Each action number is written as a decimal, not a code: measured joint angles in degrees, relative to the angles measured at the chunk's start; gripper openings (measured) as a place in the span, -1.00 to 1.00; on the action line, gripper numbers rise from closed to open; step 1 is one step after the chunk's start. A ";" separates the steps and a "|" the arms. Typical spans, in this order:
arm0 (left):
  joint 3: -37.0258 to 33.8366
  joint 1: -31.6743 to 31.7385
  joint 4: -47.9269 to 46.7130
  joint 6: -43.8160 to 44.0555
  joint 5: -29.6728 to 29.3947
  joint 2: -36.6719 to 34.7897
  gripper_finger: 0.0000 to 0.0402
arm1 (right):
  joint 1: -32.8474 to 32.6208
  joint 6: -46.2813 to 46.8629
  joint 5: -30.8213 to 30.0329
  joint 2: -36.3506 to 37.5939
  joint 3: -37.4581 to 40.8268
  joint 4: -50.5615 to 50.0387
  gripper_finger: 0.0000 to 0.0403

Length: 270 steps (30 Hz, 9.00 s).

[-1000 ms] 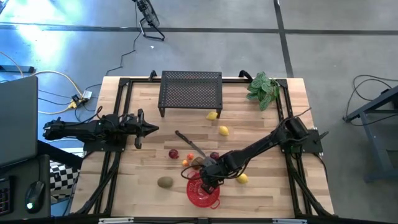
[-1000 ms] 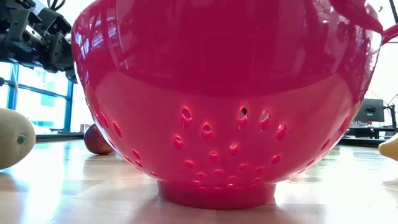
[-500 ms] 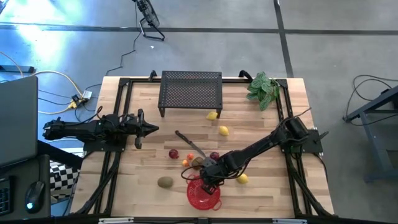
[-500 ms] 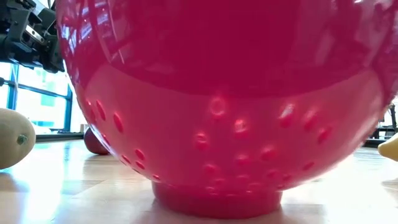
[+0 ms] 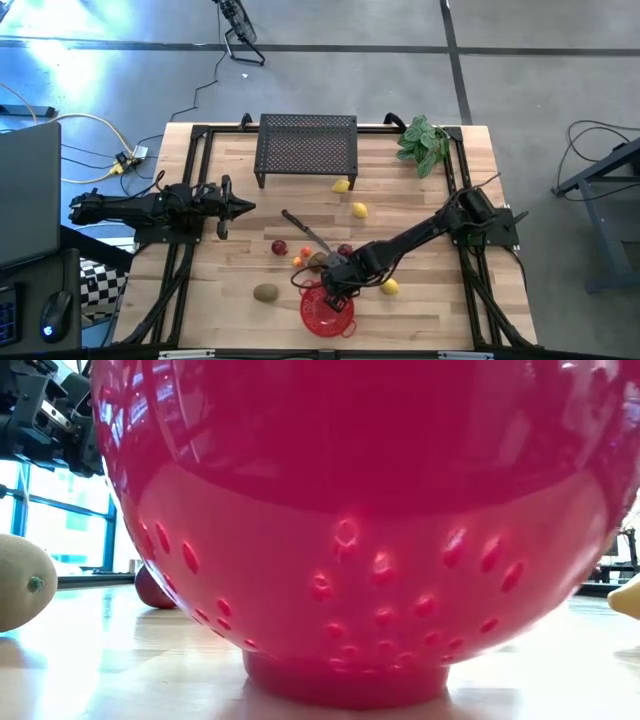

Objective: Pick & Place Fruit
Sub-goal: Put the colander on the shelf, then put the middle lemon into the colander on the shelf on the shelf

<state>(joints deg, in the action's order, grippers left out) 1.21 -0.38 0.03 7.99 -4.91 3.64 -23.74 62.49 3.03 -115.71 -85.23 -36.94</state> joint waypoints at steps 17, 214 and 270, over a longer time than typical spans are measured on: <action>0.00 0.00 0.02 0.02 -0.06 -0.02 -1.00 | 2.85 -2.10 -5.95 17.60 0.00 -3.53 -0.98; 0.00 0.01 1.57 -3.19 -9.79 -0.01 -1.00 | 63.15 -49.27 7.58 -2.28 -44.72 -33.45 -0.28; 0.00 0.02 1.57 -3.41 -9.79 -0.02 -1.00 | 47.00 -47.07 -7.58 45.49 18.04 -1.23 -0.99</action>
<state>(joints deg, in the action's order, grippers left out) 1.21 -0.36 1.61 4.58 -14.70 3.62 23.27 15.42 -4.55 -70.22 -67.19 -38.18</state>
